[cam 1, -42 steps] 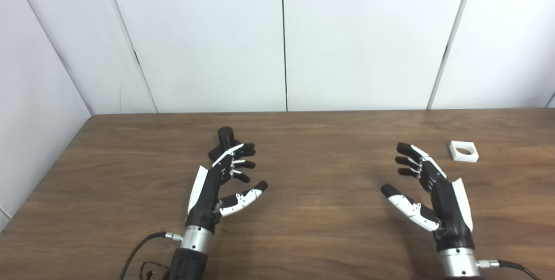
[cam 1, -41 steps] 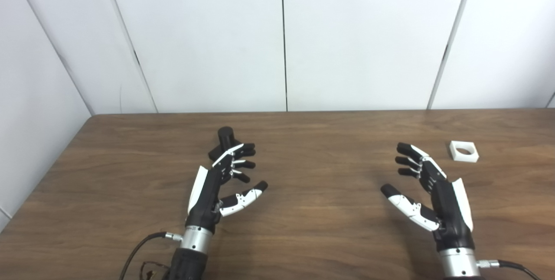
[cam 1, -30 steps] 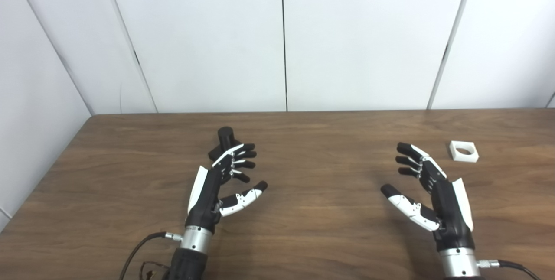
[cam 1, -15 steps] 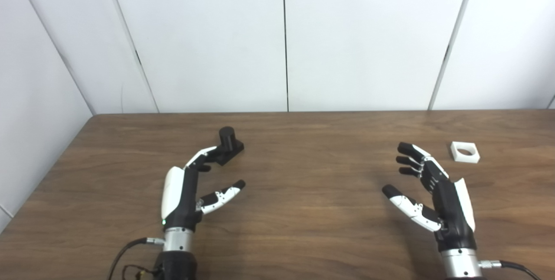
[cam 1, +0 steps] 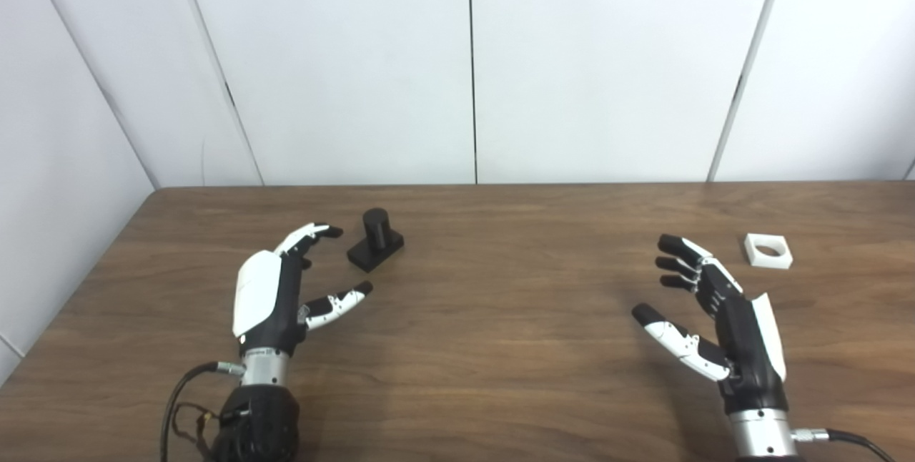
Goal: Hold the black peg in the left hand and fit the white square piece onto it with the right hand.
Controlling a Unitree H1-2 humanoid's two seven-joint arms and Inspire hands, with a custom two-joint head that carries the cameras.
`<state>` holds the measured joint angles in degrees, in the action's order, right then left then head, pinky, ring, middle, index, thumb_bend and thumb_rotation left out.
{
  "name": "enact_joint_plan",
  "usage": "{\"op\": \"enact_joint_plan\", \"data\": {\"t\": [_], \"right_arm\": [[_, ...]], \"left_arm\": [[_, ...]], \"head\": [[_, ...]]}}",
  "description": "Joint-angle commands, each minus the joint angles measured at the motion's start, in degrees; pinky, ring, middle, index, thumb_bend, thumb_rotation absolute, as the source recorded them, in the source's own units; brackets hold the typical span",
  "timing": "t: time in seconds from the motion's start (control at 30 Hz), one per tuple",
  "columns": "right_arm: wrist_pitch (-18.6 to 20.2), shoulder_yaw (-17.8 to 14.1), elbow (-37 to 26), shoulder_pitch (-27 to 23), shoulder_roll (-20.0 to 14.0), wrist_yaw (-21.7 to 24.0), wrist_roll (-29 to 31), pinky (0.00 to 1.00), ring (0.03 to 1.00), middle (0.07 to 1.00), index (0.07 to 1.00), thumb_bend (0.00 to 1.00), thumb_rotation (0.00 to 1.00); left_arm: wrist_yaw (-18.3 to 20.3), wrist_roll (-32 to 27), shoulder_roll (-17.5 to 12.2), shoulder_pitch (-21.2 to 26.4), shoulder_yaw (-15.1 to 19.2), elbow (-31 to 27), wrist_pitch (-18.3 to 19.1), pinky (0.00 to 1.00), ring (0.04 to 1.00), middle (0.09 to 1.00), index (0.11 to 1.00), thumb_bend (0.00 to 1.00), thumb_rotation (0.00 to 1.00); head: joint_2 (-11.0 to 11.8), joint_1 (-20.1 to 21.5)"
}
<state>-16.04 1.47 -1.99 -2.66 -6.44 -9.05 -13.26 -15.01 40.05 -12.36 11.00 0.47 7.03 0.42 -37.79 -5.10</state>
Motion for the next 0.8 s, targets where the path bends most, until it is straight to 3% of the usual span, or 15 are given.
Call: {"op": "enact_joint_plan", "data": {"t": [0.0, 0.13, 0.43, 0.77], "right_arm": [[-1.84, -2.67, 4.5, -0.28, -4.87, -0.18, -2.1, 0.69, 0.763, 0.812, 0.796, 0.7, 0.44], [-1.41, -2.63, 4.12, -0.29, -4.73, -0.07, -1.98, 0.69, 0.766, 0.816, 0.796, 0.69, 0.43], [-0.71, -2.66, 3.31, 0.09, -4.38, -0.43, -2.49, 0.7, 0.765, 0.814, 0.797, 0.68, 0.41], [-0.78, -2.66, 2.89, 0.48, -4.03, -0.96, -2.58, 0.7, 0.772, 0.82, 0.798, 0.68, 0.44]], "left_arm": [[-1.62, 3.16, -2.02, 4.24, -0.54, 0.79, 2.55, 0.86, 0.961, 0.951, 0.758, 0.73, 0.34], [-1.73, 6.2, -3.28, 6.5, -2.09, 3.19, 6.5, 0.99, 0.998, 0.996, 0.781, 0.77, 0.39], [0.25, 8.97, -6.37, 11.22, -6.4, 8.72, 11.85, 1.0, 1.0, 1.0, 0.792, 0.86, 0.52], [2.21, 5.7, -6.77, 13.19, -8.64, 12.45, 11.61, 1.0, 1.0, 1.0, 0.732, 0.99, 0.61]], "head": [[-0.03, -0.02], [-0.01, 0.12], [-0.1, 0.38], [-0.63, 0.72]]}}
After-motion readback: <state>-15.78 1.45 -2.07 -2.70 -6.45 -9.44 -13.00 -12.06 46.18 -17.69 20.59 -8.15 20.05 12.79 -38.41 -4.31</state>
